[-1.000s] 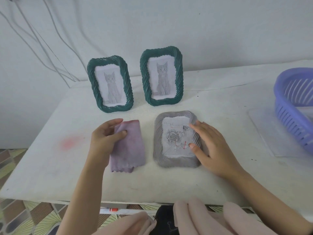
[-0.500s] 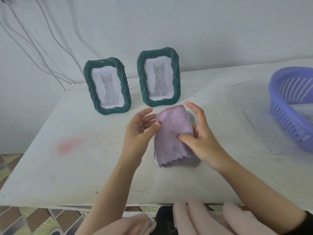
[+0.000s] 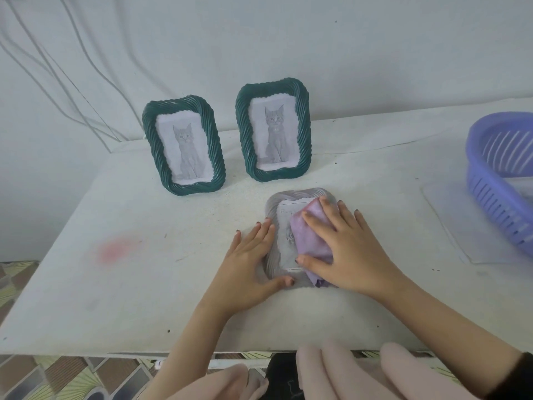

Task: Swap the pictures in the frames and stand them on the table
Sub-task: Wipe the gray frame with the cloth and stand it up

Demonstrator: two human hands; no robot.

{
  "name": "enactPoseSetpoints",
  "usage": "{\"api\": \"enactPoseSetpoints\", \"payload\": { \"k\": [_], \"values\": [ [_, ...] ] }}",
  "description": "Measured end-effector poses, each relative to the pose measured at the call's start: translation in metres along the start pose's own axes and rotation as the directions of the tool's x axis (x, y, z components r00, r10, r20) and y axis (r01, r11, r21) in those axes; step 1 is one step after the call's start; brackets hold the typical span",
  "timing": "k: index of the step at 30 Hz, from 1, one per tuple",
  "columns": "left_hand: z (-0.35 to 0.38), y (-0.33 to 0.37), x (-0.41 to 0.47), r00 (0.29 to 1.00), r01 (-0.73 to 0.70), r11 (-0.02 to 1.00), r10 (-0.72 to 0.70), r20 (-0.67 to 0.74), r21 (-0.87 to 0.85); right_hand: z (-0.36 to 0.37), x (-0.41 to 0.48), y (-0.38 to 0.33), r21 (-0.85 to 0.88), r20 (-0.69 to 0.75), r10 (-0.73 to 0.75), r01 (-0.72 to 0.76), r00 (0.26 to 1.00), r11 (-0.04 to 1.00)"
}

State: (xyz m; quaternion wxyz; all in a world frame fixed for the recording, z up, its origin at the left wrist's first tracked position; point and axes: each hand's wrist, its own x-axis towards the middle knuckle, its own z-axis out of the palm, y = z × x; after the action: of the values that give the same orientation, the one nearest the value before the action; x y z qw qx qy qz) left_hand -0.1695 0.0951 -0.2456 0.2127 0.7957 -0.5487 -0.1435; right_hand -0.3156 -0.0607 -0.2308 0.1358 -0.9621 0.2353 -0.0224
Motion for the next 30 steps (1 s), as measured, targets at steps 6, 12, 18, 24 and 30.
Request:
{"api": "enactPoseSetpoints", "payload": {
  "k": [6,12,18,24,30],
  "values": [
    [-0.002,-0.001,-0.001,1.0,-0.014,1.0,0.013,0.013,0.009,0.004,0.036,-0.009,0.043,-0.093,-0.003,0.007,0.996,0.999],
    [-0.002,0.0,-0.001,1.0,-0.016,0.999,0.015,0.017,0.032,0.008,0.026,-0.016,0.104,-0.057,-0.184,0.189,0.981,0.977],
    [0.0,-0.002,-0.001,1.0,-0.02,1.0,0.02,0.0,0.02,0.012,-0.022,-0.004,0.214,-0.016,-0.291,0.287,0.957,0.934],
    [0.0,-0.003,-0.001,1.0,-0.017,1.0,0.017,0.011,-0.013,-0.002,-0.007,0.011,0.225,0.002,-0.212,0.206,0.977,0.952],
    [0.001,-0.003,-0.001,1.0,-0.028,1.0,0.028,0.001,-0.012,-0.004,0.049,0.004,0.145,-0.039,-0.045,0.05,0.998,0.988]
  ]
}}
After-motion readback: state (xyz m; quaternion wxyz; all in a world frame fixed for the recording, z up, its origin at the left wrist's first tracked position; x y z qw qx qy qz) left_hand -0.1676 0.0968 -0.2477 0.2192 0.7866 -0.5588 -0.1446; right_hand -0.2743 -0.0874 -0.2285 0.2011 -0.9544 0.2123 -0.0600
